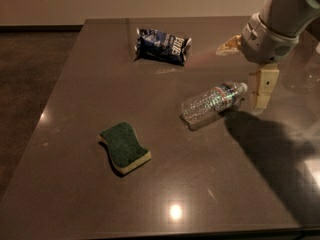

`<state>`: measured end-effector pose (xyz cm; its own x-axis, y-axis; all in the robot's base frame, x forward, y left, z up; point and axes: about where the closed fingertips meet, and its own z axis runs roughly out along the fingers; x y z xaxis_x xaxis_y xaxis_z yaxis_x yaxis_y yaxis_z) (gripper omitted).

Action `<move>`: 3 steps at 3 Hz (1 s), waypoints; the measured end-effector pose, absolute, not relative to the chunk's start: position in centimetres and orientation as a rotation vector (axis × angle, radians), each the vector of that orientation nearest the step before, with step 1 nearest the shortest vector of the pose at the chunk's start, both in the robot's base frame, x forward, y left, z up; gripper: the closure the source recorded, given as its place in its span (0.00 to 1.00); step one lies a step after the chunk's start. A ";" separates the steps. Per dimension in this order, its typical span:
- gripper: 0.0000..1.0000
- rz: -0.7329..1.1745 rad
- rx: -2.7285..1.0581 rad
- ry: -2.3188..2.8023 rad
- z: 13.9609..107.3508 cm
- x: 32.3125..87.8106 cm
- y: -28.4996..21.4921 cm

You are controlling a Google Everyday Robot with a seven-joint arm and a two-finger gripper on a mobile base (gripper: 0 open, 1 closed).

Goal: Place water bottle upright

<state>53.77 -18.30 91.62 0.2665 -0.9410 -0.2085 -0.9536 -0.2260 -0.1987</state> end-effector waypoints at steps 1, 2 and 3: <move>0.00 0.124 -2.362 1.662 89.5 54.9 -18.0; 0.00 0.171 -2.441 1.614 87.4 55.5 -17.8; 0.00 0.191 -2.482 1.606 85.8 56.0 -17.4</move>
Offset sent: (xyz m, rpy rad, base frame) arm 0.0096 -0.0013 -0.0630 -0.0648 0.1903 0.2429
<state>56.04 -17.38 85.82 0.4090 -0.8895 -0.2038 -0.9125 -0.4013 -0.0798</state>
